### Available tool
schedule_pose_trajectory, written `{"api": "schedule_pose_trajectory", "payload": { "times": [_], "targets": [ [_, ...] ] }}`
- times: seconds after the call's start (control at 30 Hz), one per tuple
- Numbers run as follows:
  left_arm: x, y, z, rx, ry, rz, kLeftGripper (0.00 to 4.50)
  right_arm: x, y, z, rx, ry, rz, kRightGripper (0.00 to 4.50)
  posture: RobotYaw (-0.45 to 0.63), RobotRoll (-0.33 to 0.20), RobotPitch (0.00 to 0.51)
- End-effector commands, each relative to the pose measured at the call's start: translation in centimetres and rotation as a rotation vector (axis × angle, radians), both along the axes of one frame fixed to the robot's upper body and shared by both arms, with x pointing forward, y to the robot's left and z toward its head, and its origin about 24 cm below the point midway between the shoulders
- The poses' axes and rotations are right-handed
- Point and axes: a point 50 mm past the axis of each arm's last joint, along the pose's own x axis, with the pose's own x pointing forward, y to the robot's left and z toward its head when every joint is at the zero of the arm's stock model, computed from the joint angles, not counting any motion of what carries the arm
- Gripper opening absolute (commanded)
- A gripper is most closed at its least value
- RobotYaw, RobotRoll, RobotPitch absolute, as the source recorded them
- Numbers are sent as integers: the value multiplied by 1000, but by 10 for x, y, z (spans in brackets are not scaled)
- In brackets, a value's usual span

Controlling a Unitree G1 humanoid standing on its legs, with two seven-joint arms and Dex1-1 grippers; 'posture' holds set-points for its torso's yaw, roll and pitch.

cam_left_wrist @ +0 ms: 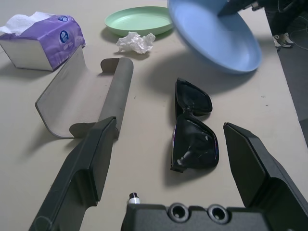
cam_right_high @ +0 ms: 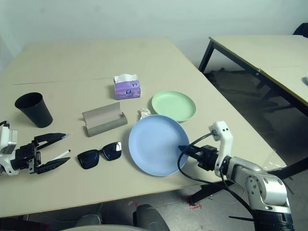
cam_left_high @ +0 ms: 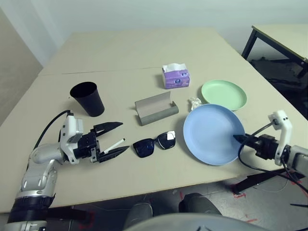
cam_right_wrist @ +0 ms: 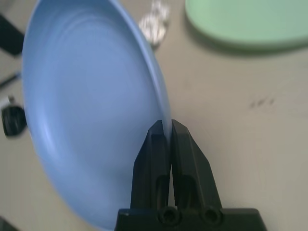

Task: Organize and tidy the items on the table.

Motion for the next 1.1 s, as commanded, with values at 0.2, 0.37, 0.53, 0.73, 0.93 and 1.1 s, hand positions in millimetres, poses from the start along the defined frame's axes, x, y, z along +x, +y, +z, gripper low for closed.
{"api": "schedule_pose_trajectory", "payload": {
  "times": [0.2,0.37,0.53,0.73,0.93,1.1],
  "targets": [
    [5,-4,-1,15,10,-37,4500,29,-1,41,134,-126,-215,43,-103,0,0],
    [5,-3,-1,15,8,-36,4500,55,-10,57,63,-160,-433,43,-90,0,0],
    [9,2,4,-70,3,76,4500,75,-7,64,-18,-163,-556,43,-71,0,0],
    [17,5,8,-96,21,201,4500,91,-3,67,-80,-152,-678,43,-53,0,0],
    [16,2,7,-71,18,204,4500,96,-5,62,-153,-131,-710,43,-44,0,0],
    [14,2,4,-58,20,195,4500,96,-8,62,-196,-131,-729,43,-46,0,0]
  ]
}}
